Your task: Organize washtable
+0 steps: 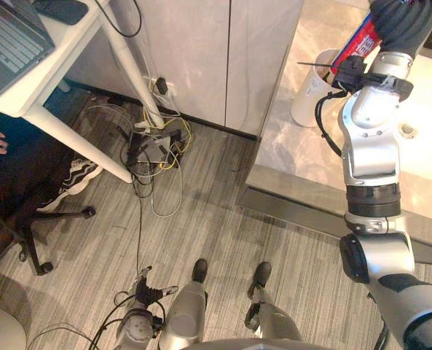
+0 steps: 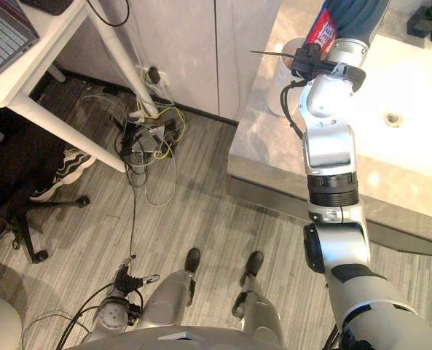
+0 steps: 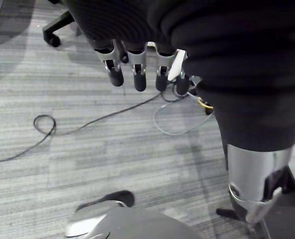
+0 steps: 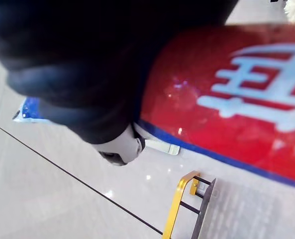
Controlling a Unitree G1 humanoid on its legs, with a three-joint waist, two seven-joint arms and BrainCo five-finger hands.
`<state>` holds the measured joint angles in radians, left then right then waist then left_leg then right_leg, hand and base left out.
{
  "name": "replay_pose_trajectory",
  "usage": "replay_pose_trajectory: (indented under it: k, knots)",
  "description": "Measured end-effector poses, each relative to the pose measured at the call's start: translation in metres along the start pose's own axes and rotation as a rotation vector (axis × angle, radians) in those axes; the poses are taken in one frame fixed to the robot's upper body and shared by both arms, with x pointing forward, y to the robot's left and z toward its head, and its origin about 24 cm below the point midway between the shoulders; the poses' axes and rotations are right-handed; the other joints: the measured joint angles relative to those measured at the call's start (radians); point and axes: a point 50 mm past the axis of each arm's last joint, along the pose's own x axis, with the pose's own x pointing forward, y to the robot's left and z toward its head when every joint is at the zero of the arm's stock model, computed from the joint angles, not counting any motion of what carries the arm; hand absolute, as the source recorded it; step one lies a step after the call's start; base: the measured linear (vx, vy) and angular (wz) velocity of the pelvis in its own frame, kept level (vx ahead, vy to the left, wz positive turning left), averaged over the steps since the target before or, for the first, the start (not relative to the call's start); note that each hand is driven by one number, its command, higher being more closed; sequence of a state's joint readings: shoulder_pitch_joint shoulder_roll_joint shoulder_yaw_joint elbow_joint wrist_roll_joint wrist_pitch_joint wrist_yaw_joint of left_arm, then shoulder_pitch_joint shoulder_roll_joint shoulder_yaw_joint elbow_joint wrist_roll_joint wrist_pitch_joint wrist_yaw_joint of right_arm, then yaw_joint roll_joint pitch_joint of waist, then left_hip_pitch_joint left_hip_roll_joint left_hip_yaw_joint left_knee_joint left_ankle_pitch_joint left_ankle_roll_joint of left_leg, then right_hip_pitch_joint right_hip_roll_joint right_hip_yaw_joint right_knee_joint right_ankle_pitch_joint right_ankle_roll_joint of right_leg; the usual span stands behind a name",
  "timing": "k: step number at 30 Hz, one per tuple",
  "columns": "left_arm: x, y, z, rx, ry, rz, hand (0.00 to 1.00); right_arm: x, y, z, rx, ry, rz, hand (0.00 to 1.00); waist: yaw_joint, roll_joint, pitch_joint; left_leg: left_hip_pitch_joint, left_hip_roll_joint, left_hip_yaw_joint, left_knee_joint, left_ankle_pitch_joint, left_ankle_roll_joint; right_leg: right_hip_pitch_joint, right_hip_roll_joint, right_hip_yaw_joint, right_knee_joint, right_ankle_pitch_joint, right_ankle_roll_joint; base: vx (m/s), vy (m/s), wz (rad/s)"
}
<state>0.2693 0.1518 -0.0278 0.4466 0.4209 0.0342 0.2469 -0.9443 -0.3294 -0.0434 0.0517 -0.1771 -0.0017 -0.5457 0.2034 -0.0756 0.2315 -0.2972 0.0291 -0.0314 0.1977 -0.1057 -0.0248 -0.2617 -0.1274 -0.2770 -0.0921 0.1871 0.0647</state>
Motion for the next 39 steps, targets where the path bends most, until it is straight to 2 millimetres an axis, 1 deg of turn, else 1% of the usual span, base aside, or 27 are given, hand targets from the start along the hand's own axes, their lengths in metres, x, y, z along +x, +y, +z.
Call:
replay_pose_trajectory:
  k: [3, 7, 11, 14, 16, 20, 22, 25, 29, 31, 32, 35, 36, 38, 39]
  knots:
    - [0.000, 0.000, 0.000, 0.000, 0.001, 0.000, 0.00, -0.004, 0.002, -0.003, 0.008, 0.017, 0.003, 0.00, 0.000, 0.000, 0.000, 0.002, 0.000, 0.001, 0.002, 0.000, 0.000, 0.002, 0.000, 0.002, 0.000, 0.000, 0.000, 0.00, 0.000, 0.00]
    - [0.000, 0.000, 0.000, -0.001, 0.000, 0.001, 0.00, -0.020, 0.001, -0.017, -0.005, 0.079, 0.021, 0.00, 0.001, 0.000, 0.000, 0.003, 0.000, 0.004, 0.005, 0.000, 0.000, 0.004, 0.000, 0.006, 0.000, 0.000, 0.000, 0.00, 0.000, 0.00]
    - [0.000, 0.001, 0.001, -0.004, -0.001, 0.004, 0.00, -0.028, 0.002, -0.023, -0.001, 0.108, 0.029, 0.00, -0.002, -0.002, 0.001, 0.007, 0.002, 0.013, 0.006, 0.000, 0.000, 0.004, 0.001, 0.015, 0.000, 0.001, -0.002, -0.01, -0.002, -0.07]
    - [0.000, 0.001, 0.002, -0.013, -0.004, 0.010, 0.00, -0.028, 0.001, -0.016, 0.025, 0.084, 0.020, 0.00, -0.002, -0.002, 0.001, 0.009, 0.002, 0.016, 0.007, -0.001, 0.000, 0.006, 0.001, 0.016, 0.000, 0.002, -0.003, 0.00, 0.000, -0.01]
    - [-0.001, -0.001, 0.002, -0.038, 0.011, 0.017, 0.00, -0.029, -0.001, -0.006, 0.059, 0.046, 0.009, 0.00, 0.000, -0.002, 0.001, 0.026, 0.002, 0.023, 0.002, -0.002, 0.001, 0.020, 0.001, 0.016, 0.000, 0.001, -0.003, 0.00, 0.000, 0.00]
    - [-0.001, -0.001, 0.002, -0.039, 0.012, 0.016, 0.00, -0.031, -0.002, 0.001, 0.096, 0.020, 0.005, 0.00, -0.001, -0.005, -0.001, 0.038, 0.001, 0.027, -0.003, -0.002, 0.002, 0.030, -0.001, 0.014, 0.000, -0.003, 0.000, 0.00, 0.000, 0.00]
    - [-0.001, -0.001, 0.002, -0.043, 0.015, 0.016, 0.00, -0.038, -0.003, 0.000, 0.108, 0.034, 0.000, 0.00, -0.001, -0.006, -0.002, 0.044, 0.001, 0.026, -0.005, -0.002, 0.002, 0.035, -0.001, 0.009, 0.000, -0.006, -0.002, 0.00, 0.000, 0.00]
    - [-0.001, -0.002, 0.002, -0.047, 0.017, 0.005, 0.00, -0.042, -0.007, -0.006, 0.095, 0.054, 0.002, 0.00, -0.002, -0.008, -0.003, 0.065, 0.001, 0.025, -0.013, -0.002, 0.002, 0.051, -0.001, 0.008, 0.000, -0.008, -0.001, 0.01, -0.001, -0.01]
    - [-0.001, -0.003, 0.002, -0.022, 0.012, -0.007, 0.00, -0.042, -0.008, -0.004, 0.100, 0.049, 0.000, 0.00, -0.005, -0.019, -0.036, 0.077, 0.001, 0.024, -0.022, -0.002, 0.002, 0.059, -0.001, 0.003, 0.000, -0.012, -0.002, 0.02, -0.002, 0.02]
    - [-0.001, -0.005, 0.003, -0.025, 0.012, -0.016, 0.00, -0.042, -0.009, -0.005, 0.099, 0.051, 0.000, 0.00, -0.005, -0.020, -0.048, 0.091, 0.001, 0.020, -0.026, -0.002, 0.002, 0.073, -0.001, -0.004, 0.000, -0.012, -0.002, 0.03, 0.001, 0.05]
    - [-0.002, -0.006, 0.001, -0.015, 0.018, -0.028, 0.00, -0.046, -0.011, -0.007, 0.090, 0.062, 0.000, 0.00, -0.004, -0.023, -0.071, 0.100, 0.000, 0.020, -0.034, -0.001, 0.002, 0.079, -0.003, -0.007, 0.000, -0.013, -0.001, 0.00, 0.000, 0.00]
    - [-0.002, -0.009, -0.003, -0.007, 0.035, -0.039, 0.00, -0.055, -0.023, -0.009, 0.083, 0.071, -0.017, 0.00, -0.006, -0.029, -0.101, 0.114, -0.006, 0.016, -0.039, -0.001, 0.002, 0.093, -0.008, -0.011, 0.000, -0.019, 0.003, 0.02, 0.018, 0.05]
    - [-0.002, -0.010, -0.007, -0.003, 0.054, -0.048, 0.00, -0.062, -0.037, -0.013, 0.086, 0.087, -0.046, 0.00, -0.010, -0.035, -0.123, 0.116, -0.009, 0.020, -0.041, 0.000, 0.004, 0.092, -0.013, -0.012, 0.000, -0.024, 0.003, 0.00, 0.000, 0.00]
    - [-0.003, -0.012, -0.012, 0.001, 0.080, -0.056, 0.00, -0.073, -0.057, -0.020, 0.041, 0.118, -0.087, 0.00, -0.014, -0.039, -0.140, 0.129, -0.011, 0.023, -0.050, 0.002, 0.008, 0.099, -0.016, -0.011, 0.000, -0.026, 0.006, 0.00, 0.000, 0.00]
    - [-0.003, -0.012, -0.018, 0.001, 0.112, -0.058, 0.00, -0.084, -0.074, -0.028, -0.004, 0.161, -0.121, 0.00, -0.030, -0.040, -0.151, 0.141, -0.013, 0.024, -0.055, 0.002, 0.008, 0.109, -0.017, -0.011, 0.000, -0.029, 0.005, 0.02, 0.015, -0.08]
